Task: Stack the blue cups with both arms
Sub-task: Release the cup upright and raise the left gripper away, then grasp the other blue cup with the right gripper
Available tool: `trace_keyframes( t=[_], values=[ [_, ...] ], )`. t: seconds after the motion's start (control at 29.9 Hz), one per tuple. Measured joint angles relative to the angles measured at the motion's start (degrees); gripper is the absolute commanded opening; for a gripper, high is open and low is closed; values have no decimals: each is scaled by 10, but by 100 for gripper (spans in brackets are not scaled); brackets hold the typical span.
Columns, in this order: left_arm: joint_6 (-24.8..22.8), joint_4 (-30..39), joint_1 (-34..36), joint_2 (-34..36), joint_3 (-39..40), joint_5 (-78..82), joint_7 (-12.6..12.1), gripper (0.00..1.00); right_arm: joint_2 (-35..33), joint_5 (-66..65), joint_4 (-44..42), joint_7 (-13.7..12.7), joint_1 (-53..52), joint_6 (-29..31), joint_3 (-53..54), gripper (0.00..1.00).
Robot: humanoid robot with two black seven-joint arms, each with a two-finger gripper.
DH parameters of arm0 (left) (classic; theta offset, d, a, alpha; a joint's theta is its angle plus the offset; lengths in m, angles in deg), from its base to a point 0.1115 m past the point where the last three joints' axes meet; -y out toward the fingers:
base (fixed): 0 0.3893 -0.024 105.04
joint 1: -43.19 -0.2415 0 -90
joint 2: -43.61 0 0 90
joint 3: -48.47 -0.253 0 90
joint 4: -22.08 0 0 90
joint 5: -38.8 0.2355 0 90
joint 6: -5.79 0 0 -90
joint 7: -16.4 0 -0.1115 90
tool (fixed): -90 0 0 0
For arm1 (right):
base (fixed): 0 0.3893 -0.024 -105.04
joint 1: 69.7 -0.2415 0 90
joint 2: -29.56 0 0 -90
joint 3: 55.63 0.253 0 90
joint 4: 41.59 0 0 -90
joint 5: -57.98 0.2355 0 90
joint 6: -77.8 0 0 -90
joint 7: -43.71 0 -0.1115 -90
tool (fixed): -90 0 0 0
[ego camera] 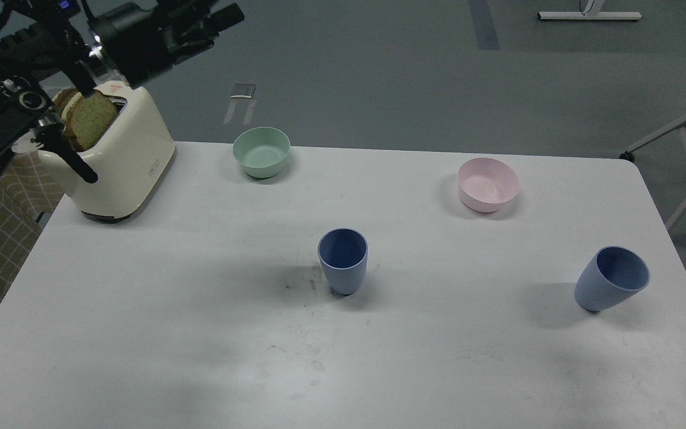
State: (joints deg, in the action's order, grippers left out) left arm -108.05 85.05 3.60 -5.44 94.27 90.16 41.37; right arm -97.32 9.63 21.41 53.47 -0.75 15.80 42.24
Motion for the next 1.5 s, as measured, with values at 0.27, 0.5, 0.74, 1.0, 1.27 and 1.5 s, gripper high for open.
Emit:
trace_keyframes(
  t=[0.27,0.5,0.74,1.0,1.27,1.5],
  values=[
    [3,-43,-108,-22,134,-224,1,97,-12,-297,105,0,20,0,-1,100],
    [2,-81,-145,-51,174,-266,-2,97,-14,-538,199,1,115,0,-12,100],
    [0,-143,-146,-68,168,-265,-7,97,-14,-632,244,1,205,0,-17,100],
    [-2,-151,-141,-81,166,-263,-20,97,-13,-731,260,1,277,0,-42,95],
    [-1,-151,-128,-84,167,-261,-28,97,-1,-740,253,-25,283,0,-82,77],
    [5,-151,-128,-93,167,-259,-33,97,17,-744,248,-52,282,0,-94,42]
  ],
)
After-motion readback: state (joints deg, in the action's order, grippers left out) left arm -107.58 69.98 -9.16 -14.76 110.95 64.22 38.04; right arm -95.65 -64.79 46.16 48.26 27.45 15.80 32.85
